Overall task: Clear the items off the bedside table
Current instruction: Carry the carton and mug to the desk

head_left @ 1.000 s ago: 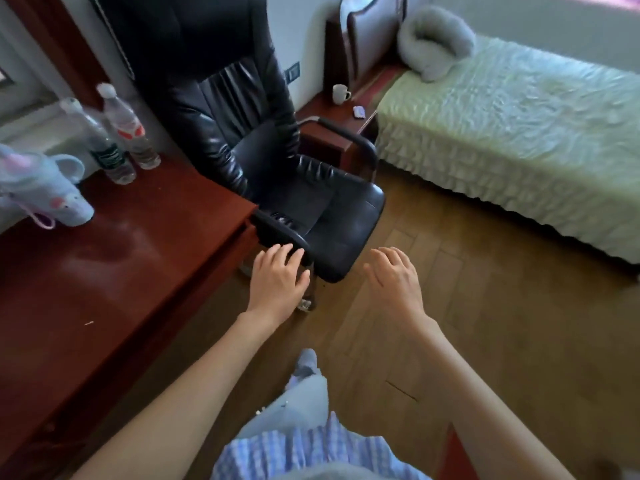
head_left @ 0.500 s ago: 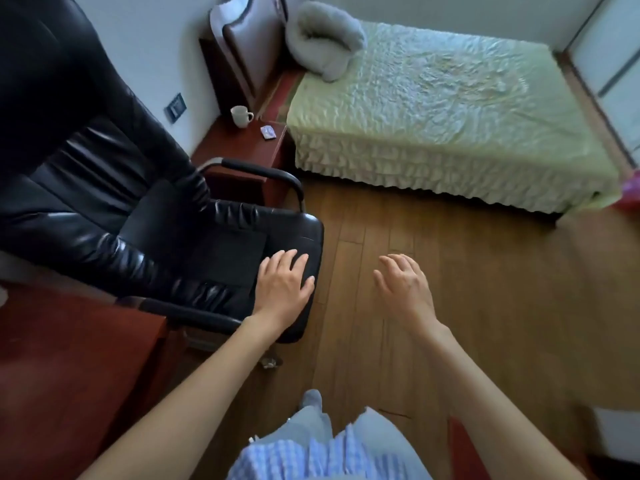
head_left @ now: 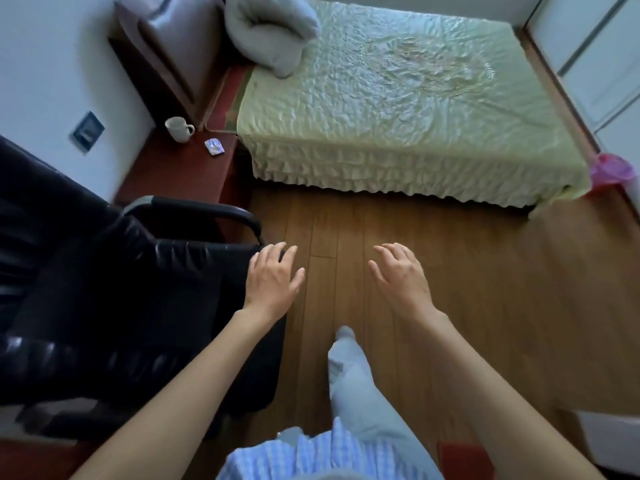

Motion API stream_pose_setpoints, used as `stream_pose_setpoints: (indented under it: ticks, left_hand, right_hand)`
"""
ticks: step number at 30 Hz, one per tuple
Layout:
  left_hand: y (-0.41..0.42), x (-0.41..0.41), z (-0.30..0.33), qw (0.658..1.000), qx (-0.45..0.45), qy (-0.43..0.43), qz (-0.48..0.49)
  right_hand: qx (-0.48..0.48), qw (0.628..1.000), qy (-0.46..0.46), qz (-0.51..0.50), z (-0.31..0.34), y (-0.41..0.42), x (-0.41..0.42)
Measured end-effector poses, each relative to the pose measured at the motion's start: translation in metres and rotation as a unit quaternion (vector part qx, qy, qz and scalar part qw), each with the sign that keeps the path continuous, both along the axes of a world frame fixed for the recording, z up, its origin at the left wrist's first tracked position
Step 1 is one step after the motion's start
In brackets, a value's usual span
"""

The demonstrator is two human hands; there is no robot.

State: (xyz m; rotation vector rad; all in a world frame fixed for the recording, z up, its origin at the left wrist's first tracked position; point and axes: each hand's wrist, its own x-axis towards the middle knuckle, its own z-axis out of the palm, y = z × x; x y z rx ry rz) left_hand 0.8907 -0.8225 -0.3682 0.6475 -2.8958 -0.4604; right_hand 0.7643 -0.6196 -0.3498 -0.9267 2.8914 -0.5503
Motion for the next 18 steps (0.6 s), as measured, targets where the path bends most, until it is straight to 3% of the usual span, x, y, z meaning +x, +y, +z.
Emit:
stream_pose_setpoints:
  ticks: [11, 18]
  left_hand:
    - [-0.055, -0.178, 0.006, 0.996, 0.011, -0.032, 0.079]
    - [-0.106, -0.239, -0.003, 0.989, 0.027, -0.047, 0.137]
  right_hand:
    - [0.003, 0.995, -0.031, 0.090, -0.002, -0.085, -0.189]
    - [0.022, 0.989, -0.046, 0.141, -0.013, -0.150, -0.269]
